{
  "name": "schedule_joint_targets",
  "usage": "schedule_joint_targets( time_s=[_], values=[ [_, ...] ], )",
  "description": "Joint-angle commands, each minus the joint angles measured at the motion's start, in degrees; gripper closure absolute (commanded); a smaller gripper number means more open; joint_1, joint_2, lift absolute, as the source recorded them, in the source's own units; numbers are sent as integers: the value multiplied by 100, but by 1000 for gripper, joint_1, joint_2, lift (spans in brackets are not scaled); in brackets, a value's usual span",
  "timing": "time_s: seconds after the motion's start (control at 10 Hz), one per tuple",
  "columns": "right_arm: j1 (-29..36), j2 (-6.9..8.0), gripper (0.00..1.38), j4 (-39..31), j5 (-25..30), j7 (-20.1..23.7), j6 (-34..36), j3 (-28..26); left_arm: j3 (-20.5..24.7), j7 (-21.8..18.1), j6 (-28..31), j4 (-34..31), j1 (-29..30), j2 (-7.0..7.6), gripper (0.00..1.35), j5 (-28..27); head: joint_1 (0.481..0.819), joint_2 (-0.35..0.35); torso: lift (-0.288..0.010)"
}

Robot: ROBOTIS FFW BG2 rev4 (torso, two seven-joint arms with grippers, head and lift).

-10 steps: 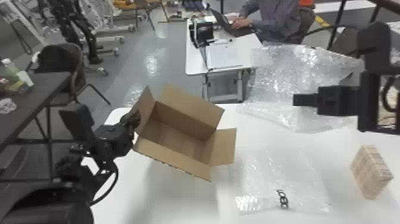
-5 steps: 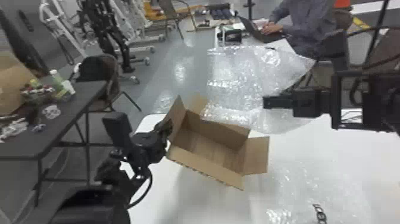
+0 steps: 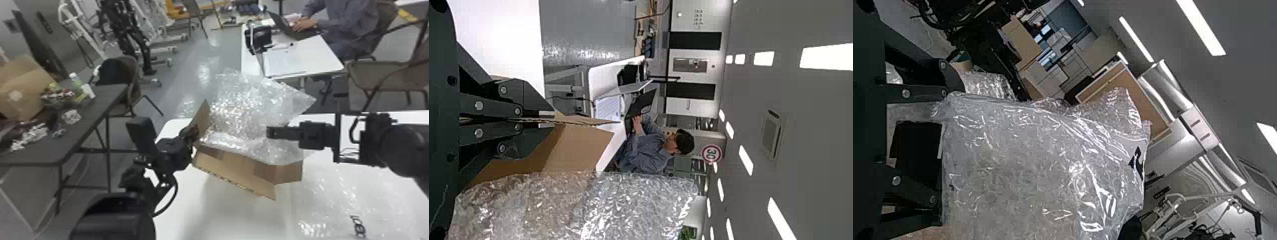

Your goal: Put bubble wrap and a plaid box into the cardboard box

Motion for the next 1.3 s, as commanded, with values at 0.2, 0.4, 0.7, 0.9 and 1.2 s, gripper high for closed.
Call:
schedule_joint_targets(
  time_s=[0.2, 0.4, 0.7, 0.9, 1.2],
  values=[
    [-213, 109, 1223, 1067, -309, 130, -92, 283, -45, 0, -9, 36, -60, 5, 1231, -15, 624, 350, -108],
    [-328, 140, 1223, 1515, -11, 95, -145, 292, -98, -9, -26, 80, -104, 14, 1231, -15, 640, 350, -108],
    [-582, 140, 791, 2298, 130, 236, -778, 415, -141, -9, -35, 124, -157, 14, 1231, -41, 660, 350, -108],
    [-653, 140, -1, 2386, 113, 438, -945, 485, -159, -9, -35, 141, -166, 14, 1231, -50, 660, 350, -108],
    [-477, 140, 363, 1612, 209, 420, -698, 406, -106, -18, -70, 132, -113, 32, 1231, 12, 653, 350, -108]
  ],
)
